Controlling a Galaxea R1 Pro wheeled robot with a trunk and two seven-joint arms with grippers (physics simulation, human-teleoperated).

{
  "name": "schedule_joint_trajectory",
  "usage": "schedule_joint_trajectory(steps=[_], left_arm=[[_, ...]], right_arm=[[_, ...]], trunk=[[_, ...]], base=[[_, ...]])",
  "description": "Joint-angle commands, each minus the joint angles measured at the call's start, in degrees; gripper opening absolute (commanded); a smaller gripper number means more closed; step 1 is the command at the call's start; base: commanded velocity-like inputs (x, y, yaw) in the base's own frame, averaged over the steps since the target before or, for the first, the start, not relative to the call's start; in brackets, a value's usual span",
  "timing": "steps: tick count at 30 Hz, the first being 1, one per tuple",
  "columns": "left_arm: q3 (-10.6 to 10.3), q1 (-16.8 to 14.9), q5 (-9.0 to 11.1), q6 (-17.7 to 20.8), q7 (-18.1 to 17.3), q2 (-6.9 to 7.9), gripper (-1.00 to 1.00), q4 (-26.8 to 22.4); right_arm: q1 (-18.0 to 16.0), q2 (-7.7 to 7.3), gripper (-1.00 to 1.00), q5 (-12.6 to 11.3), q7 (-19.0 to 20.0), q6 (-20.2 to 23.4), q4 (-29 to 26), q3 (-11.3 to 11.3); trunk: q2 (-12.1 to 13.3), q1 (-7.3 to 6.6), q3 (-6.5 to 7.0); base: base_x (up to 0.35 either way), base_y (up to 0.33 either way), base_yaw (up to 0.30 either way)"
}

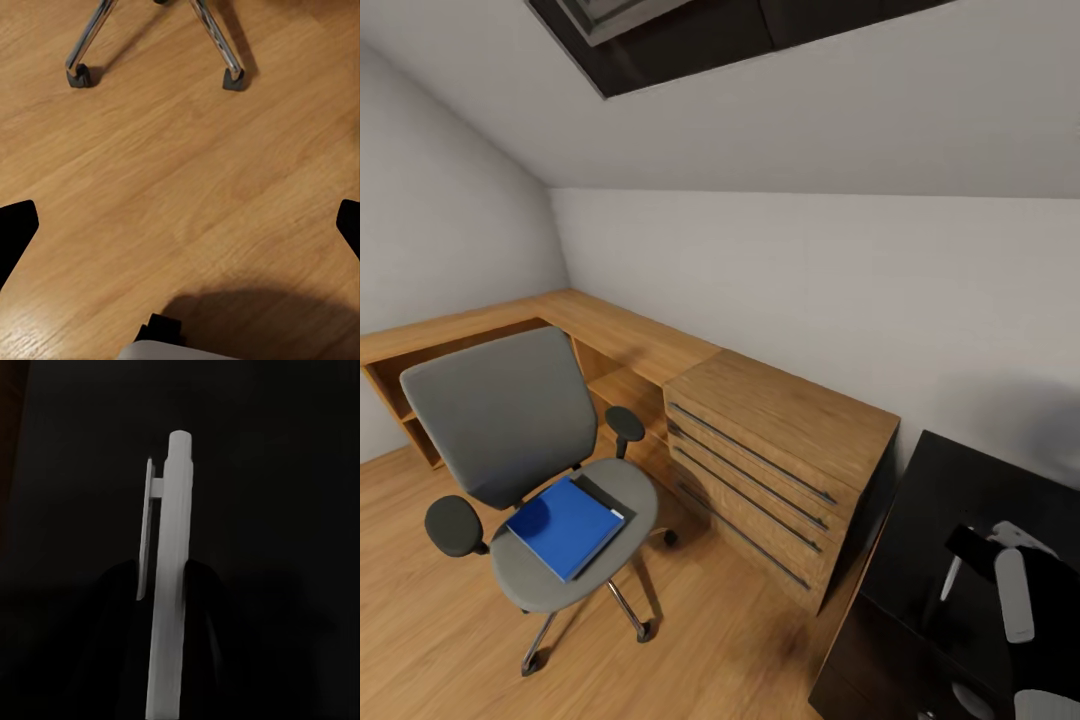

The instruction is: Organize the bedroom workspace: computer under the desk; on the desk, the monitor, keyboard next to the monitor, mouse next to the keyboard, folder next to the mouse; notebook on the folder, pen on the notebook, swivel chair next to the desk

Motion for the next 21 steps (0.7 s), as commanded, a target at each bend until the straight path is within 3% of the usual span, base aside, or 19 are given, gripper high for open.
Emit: schedule_joint_trajectory(steps=[1,9,20,21], left_arm=[[-0.36,0.00,0.47,-0.21,0.45,0.09,1.00,-0.08],[-0.36,0.00,0.47,-0.28,0.48,0.11,1.00,-0.15],[0.91,0.00,0.47,-0.28,0.41,0.04,1.00,-0.15],[1.04,0.00,0.47,-0.28,0.40,0.03,1.00,-0.18]], right_arm=[[-0.38,-0.18,-1.00,-0.68,-0.51,0.15,0.71,0.00],[-1.81,-1.39,-1.00,-0.74,-0.39,-0.03,4.57,0.02],[-1.89,-1.48,-1.00,-0.75,-0.41,-0.05,4.80,0.02],[-1.89,-1.48,1.00,-0.75,-0.46,-0.05,4.81,0.02]], trunk=[[-0.03,0.00,-0.05],[-0.03,0.00,-0.05],[-0.03,0.00,-0.05],[-0.03,0.00,-0.05]], base=[[0.000,0.000,0.000],[0.000,0.000,0.000],[0.000,0.000,0.000],[0.000,0.000,0.000]])
